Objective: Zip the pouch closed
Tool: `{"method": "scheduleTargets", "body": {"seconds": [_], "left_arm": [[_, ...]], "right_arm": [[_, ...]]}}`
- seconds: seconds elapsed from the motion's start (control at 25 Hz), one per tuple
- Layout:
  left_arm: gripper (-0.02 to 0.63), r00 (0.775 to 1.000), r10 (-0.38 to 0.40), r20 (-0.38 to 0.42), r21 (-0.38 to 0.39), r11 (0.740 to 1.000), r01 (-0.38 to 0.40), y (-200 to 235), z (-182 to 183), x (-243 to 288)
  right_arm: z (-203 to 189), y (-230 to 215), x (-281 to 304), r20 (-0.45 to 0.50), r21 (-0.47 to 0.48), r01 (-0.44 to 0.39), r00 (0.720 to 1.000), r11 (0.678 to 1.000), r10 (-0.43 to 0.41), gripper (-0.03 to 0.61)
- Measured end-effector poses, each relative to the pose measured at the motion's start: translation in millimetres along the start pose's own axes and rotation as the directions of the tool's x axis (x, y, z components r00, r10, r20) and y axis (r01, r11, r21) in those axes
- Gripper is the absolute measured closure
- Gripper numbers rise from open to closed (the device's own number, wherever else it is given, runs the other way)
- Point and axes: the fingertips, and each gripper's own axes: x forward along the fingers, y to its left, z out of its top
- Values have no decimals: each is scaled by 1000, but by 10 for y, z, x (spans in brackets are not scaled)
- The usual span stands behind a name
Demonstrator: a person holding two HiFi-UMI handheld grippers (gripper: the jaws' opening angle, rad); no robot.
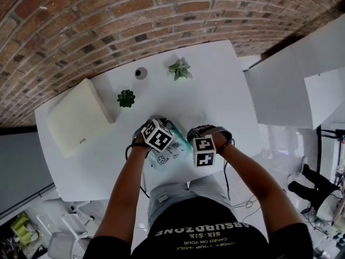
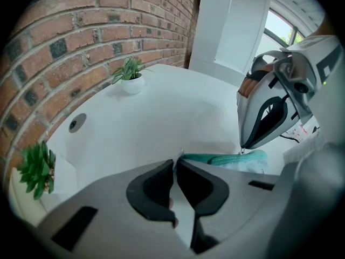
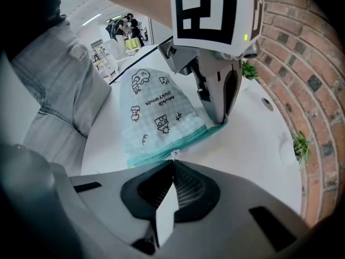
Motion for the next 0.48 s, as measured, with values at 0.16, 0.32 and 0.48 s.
{"method": "scheduleTargets", "body": {"seconds": [0.16, 0.32, 0.48], "left_arm": [[586, 1000, 0, 1, -2, 1000, 0, 6, -7, 1], [586, 1000, 0, 0, 1, 1000, 0, 11, -5, 5], [586, 1000, 2, 1, 4, 1000, -2, 10, -4, -1]], "right_arm": [[-29, 50, 16, -12, -16, -7, 1000, 1000, 6, 578], [-50, 67, 23, -7, -4, -3, 1000, 1000, 3, 578], [-49, 83, 11, -7, 2, -7, 1000, 1000, 7, 578]]}}
